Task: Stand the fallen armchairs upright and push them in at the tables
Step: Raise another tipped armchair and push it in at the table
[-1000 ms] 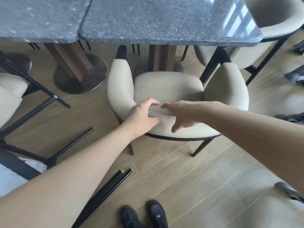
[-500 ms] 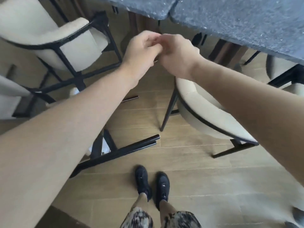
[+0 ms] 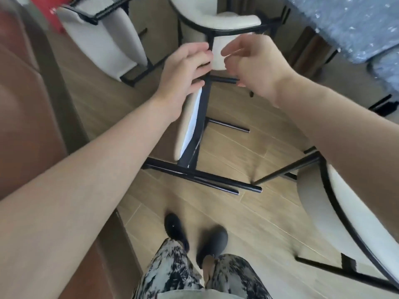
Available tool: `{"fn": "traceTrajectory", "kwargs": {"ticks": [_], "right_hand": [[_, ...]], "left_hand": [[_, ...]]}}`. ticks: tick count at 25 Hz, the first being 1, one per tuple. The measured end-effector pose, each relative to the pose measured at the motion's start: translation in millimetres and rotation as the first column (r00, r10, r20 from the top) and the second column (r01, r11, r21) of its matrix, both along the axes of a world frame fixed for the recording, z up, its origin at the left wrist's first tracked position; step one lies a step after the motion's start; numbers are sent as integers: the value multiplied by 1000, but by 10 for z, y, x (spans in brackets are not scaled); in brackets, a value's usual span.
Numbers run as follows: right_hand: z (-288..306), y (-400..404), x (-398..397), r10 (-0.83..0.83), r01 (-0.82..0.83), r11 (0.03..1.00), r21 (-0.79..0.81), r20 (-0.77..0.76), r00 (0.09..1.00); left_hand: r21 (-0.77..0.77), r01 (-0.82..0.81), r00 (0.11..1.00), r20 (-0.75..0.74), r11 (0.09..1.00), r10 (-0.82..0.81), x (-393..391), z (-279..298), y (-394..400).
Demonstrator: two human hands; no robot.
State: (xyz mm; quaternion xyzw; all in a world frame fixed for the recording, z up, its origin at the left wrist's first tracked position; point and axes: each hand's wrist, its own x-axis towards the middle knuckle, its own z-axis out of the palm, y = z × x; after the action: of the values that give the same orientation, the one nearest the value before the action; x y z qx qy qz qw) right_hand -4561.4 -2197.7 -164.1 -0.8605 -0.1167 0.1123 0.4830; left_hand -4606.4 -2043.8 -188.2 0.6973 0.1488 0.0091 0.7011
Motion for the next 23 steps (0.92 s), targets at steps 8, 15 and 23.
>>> {"fn": "traceTrajectory", "kwargs": {"ticks": [8, 15, 23], "right_hand": [[-58, 1277, -192, 167, -164, 985, 47, -92, 982], [-47, 2208, -334, 127, -118, 991, 63, -184, 975], [-150, 3289, -635, 51, -34, 997, 65, -290, 956]], "left_hand": [[-34, -257, 966, -30, 966, 256, -569, -11, 1331], [22, -197, 979, -45, 980, 198, -706, 81, 2259], [108, 11, 988, -156, 994, 6, -867, 108, 3377]]}}
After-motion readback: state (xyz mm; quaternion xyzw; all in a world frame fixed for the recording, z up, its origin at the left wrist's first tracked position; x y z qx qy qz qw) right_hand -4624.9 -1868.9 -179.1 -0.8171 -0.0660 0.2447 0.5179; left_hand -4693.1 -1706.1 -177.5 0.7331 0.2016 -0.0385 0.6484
